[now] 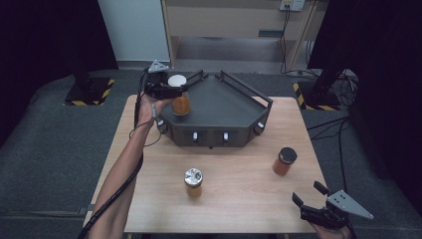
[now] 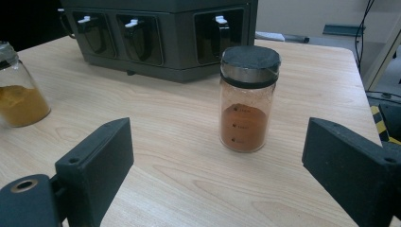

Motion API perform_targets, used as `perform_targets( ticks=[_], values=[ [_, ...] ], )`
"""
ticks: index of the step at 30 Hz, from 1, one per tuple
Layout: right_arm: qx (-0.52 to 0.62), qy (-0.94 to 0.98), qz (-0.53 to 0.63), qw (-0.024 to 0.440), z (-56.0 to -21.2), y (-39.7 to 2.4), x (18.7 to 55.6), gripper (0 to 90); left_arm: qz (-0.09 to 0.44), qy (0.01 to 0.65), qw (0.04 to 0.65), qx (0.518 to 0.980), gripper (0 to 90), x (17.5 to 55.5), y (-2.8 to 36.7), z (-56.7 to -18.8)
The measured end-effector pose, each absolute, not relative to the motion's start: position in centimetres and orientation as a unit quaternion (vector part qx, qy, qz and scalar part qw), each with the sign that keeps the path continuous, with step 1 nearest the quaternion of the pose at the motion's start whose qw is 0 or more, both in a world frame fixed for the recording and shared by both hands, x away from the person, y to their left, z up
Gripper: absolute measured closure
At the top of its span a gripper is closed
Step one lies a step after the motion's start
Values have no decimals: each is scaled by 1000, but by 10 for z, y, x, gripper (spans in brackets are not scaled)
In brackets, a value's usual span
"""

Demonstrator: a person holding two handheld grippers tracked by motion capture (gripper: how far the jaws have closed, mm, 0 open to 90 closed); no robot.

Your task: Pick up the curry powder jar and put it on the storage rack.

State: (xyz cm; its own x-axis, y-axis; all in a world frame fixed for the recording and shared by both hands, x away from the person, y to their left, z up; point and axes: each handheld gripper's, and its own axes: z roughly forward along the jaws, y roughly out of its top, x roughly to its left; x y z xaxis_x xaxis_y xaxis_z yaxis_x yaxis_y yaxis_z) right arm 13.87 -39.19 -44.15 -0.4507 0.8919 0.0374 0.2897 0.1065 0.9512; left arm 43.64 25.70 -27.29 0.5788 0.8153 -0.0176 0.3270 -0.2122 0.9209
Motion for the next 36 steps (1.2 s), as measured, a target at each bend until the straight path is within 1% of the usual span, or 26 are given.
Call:
perform_targets(
  ticks=[18,36],
  values=[
    [434,681,511,294,-442,-392,138,96,248,392,488,739,329,440,254,-282],
    [434,681,511,294,-442,-392,139,95,246,398,498,730,329,439,256,-292]
  ],
)
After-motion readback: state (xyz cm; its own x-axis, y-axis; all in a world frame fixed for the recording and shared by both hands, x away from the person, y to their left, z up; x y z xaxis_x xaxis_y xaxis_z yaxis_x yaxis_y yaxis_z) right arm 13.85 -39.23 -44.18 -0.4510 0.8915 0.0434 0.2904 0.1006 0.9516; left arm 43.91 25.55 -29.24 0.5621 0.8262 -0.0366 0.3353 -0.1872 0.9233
